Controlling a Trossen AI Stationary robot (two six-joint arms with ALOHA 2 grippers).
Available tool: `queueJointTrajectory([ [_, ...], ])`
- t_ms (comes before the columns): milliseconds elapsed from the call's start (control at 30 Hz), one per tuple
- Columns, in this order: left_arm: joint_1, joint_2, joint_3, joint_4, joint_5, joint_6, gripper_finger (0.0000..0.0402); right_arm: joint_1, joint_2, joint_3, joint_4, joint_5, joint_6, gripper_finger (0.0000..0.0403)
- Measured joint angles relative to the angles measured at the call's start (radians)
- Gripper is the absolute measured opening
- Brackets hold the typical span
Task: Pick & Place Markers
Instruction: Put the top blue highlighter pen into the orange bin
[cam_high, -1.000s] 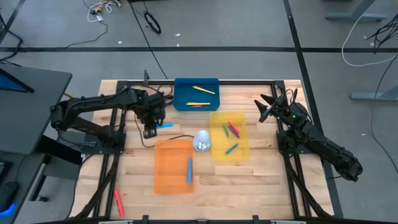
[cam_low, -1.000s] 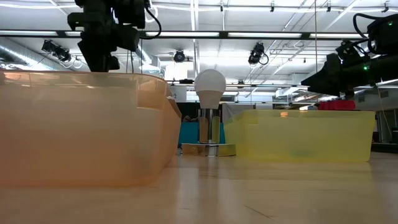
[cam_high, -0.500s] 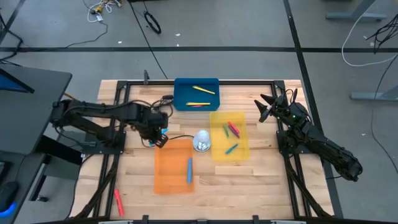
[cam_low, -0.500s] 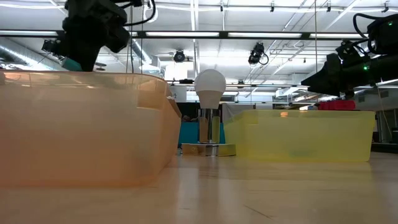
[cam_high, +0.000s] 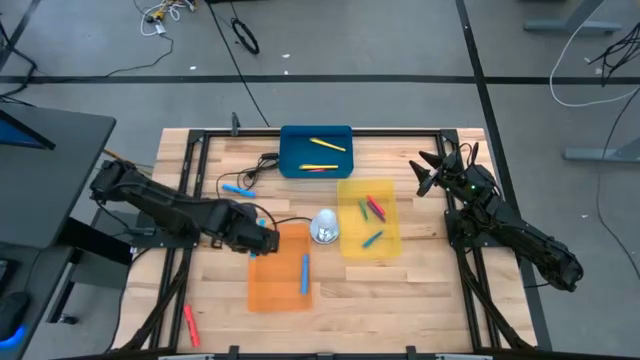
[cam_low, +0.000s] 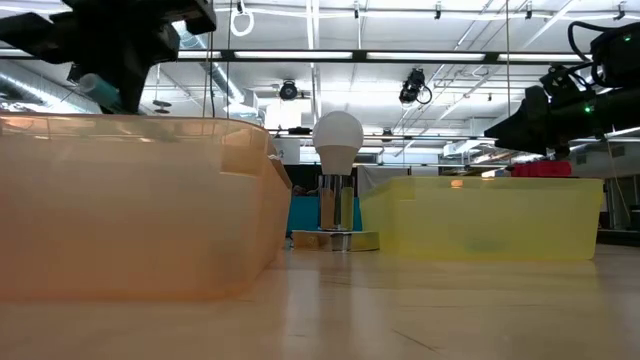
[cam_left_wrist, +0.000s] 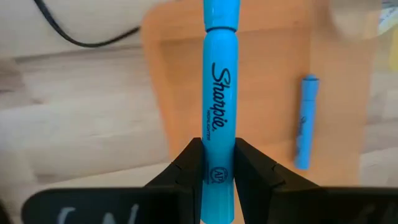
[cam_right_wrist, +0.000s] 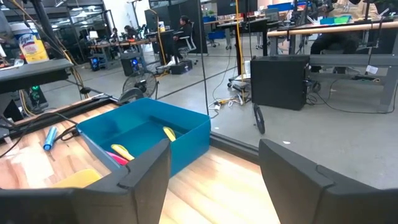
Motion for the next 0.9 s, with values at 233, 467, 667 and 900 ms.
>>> queueJointTrajectory([
  [233,-0.07,0.122,0.143,0.002,-0.097,-0.1,0.0069,0.0,0.0,0.0,0.0,-0.001,0.0,0.0245],
  [467,-0.122,0.239,0.276,-0.002,-0.152,-0.145,0.0069,0.0,0.0,0.0,0.0,0.0,0.0,0.0245],
  [667,-0.166,0.336,0.356,0.004,-0.165,-0.204,0.0069,0.0,0.0,0.0,0.0,0.0,0.0,0.0245],
  [900,-0.198,0.382,0.388,0.018,-0.162,-0.251,0.0069,0.0,0.0,0.0,0.0,-0.001,0.0,0.0245],
])
